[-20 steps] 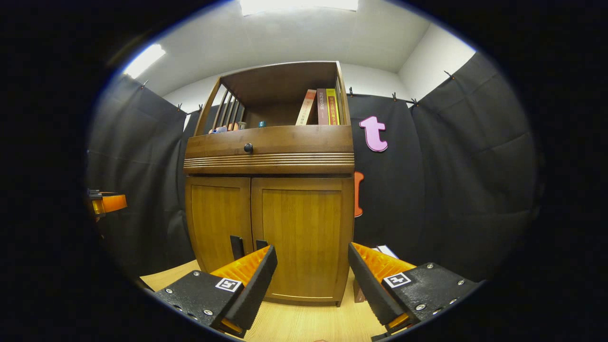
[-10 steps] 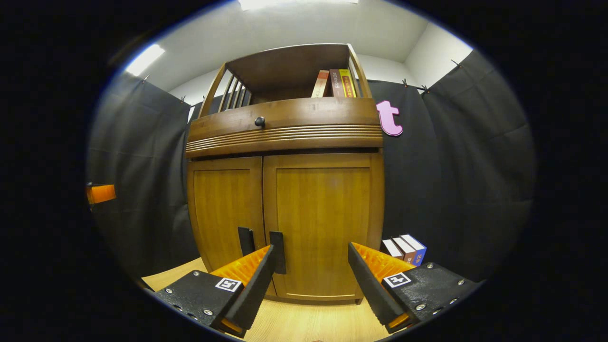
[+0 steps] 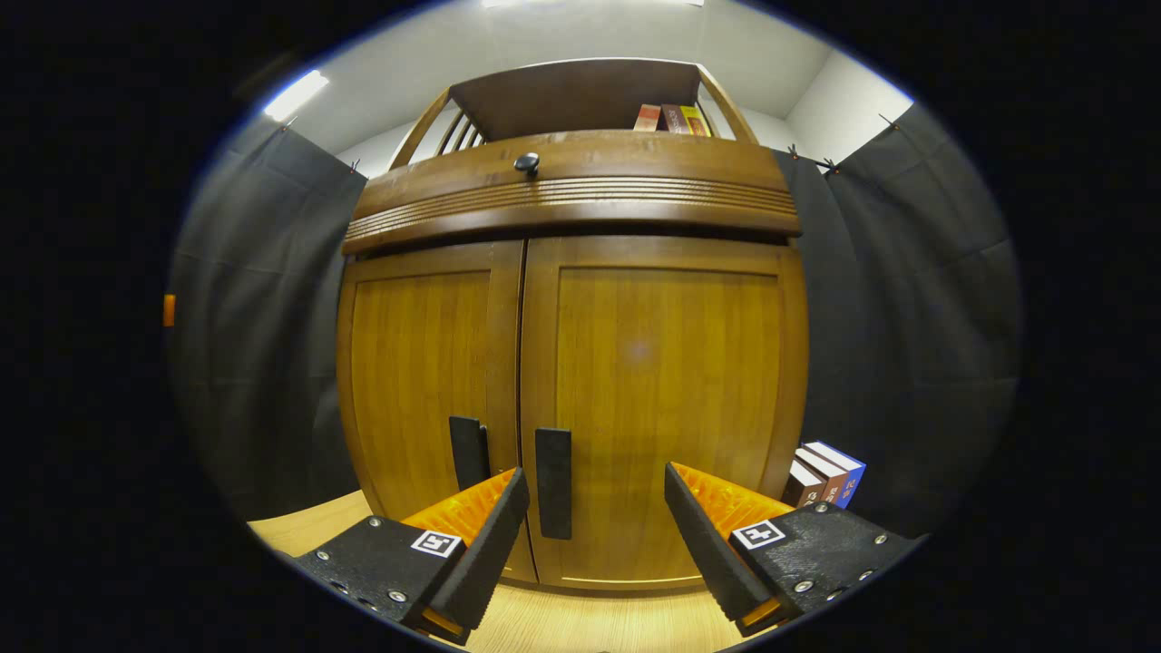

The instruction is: Open the right door of the double-door shoe cabinet with the right hand, and open the left door with the left hand.

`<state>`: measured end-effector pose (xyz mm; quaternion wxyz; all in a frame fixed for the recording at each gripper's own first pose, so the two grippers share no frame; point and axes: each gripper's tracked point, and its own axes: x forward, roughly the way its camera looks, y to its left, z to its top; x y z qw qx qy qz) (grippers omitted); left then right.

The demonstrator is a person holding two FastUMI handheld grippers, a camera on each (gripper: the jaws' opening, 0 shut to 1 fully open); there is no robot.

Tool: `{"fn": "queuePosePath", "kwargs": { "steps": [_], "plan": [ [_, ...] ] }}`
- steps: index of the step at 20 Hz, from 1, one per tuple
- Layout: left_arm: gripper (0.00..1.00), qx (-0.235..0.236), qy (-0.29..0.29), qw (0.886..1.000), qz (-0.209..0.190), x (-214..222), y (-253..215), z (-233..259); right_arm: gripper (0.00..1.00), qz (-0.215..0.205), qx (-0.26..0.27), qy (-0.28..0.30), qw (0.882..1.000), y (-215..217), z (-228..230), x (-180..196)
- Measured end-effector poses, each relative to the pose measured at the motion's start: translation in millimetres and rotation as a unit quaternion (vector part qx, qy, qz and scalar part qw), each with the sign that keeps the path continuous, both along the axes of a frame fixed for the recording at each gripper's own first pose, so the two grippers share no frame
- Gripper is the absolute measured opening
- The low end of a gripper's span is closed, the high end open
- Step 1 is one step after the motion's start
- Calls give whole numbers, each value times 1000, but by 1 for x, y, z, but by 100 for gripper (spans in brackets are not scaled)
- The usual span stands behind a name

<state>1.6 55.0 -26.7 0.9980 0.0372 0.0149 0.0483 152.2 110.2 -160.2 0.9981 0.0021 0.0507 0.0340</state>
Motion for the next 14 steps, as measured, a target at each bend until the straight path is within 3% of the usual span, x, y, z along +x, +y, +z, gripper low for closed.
{"fn": "queuePosePath", "kwargs": {
  "steps": [8, 9, 10, 11, 12, 13, 14],
  "plan": [
    [95, 5, 8, 1000, 8, 6, 16, -13, 92, -16, 14, 11, 1000, 14, -44, 54],
    [95, 5, 10, 1000, 8, 6, 18, -16, 99, -11, 18, 9, 1000, 17, -46, 57],
    [95, 5, 11, 1000, 11, 8, 20, -18, 87, -3, 23, 7, 1000, 22, -47, 61],
    [95, 5, 11, 1000, 13, 8, 22, -20, 83, 0, 26, 9, 1000, 25, -49, 64],
    [97, 4, 12, 1000, 13, 9, 24, -21, 91, 0, 28, 12, 1000, 26, -53, 66],
    [97, 2, 12, 1000, 14, 10, 24, -21, 75, 0, 28, 15, 1000, 28, -56, 69],
    [99, 1, 12, 1000, 15, 11, 25, -22, 72, -1, 27, 17, 999, 29, -57, 72]
  ]
}}
